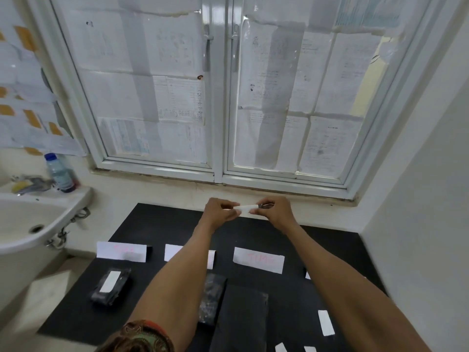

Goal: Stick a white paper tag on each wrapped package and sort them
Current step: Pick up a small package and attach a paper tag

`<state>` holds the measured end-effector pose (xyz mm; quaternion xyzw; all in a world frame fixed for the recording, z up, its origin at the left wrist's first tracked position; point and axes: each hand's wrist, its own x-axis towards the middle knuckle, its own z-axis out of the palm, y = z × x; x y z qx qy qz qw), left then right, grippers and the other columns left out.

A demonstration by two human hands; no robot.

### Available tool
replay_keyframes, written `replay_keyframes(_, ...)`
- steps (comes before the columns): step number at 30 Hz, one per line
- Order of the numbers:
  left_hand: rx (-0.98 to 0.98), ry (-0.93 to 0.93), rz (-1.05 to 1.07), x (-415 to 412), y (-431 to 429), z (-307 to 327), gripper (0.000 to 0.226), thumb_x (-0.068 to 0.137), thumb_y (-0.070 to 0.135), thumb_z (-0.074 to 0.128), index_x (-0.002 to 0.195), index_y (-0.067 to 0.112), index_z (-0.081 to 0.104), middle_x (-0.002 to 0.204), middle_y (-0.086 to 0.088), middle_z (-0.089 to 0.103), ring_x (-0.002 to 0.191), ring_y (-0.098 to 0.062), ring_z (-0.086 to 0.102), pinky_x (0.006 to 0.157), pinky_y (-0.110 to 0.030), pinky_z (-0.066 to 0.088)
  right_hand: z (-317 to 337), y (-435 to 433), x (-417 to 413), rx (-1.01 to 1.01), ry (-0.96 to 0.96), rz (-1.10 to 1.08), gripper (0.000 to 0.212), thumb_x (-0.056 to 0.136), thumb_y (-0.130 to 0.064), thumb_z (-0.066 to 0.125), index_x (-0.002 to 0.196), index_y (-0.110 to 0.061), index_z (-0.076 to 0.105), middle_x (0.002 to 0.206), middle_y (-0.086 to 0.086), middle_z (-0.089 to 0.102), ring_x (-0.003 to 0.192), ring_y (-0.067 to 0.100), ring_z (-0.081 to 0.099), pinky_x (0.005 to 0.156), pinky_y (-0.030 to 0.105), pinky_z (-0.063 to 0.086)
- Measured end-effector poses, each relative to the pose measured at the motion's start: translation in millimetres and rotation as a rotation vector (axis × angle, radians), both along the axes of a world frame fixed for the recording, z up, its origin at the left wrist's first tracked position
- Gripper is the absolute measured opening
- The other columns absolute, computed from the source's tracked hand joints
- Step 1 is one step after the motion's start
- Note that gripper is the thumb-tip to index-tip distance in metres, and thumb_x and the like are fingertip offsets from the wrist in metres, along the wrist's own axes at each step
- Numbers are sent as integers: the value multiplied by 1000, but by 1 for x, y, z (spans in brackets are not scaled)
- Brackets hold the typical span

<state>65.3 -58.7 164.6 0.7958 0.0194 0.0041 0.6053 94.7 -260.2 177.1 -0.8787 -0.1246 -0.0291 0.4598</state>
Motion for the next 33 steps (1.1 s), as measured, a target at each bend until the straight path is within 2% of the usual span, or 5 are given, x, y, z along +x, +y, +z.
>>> replay_keyframes(7,-25,124,421,-47,100,-51,29,73,5,77,102,5,76,87,-9,75,80,-19,70,82,-33,58,-41,101,-16,80,234,31,48,70,-20,84,112,-15,61,95,1,66,88,15,65,76,22,52)
replay_keyframes(19,230,402,961,-151,281,-152,26,82,17,71,108,21,75,105,-9,73,98,-32,66,79,-37,54,-188,255,-99,-384,498,-60,33,76,-21,69,106,-8,65,113,8,65,105,24,62,82,25,47)
replay_keyframes(24,220,458,954,-164,306,-188,27,85,16,70,112,18,72,109,-12,72,99,-33,66,74,-35,50,-231,273,-126,-509,454,-212,89,73,-37,70,146,-10,26,129,12,55,118,29,53,97,36,47)
replay_keyframes(30,245,606,846,-162,313,-212,28,81,16,72,109,15,73,108,-17,70,99,-36,64,76,-41,52,-235,278,-141,-526,494,-293,86,84,-25,54,152,-32,2,135,16,50,121,33,52,98,40,44)
replay_keyframes(33,310,634,819,-157,312,-212,28,82,13,71,109,10,70,109,-16,68,99,-35,64,75,-42,53,-235,276,-141,-537,478,-295,67,88,-29,54,147,-20,24,129,11,57,117,29,55,95,36,45)
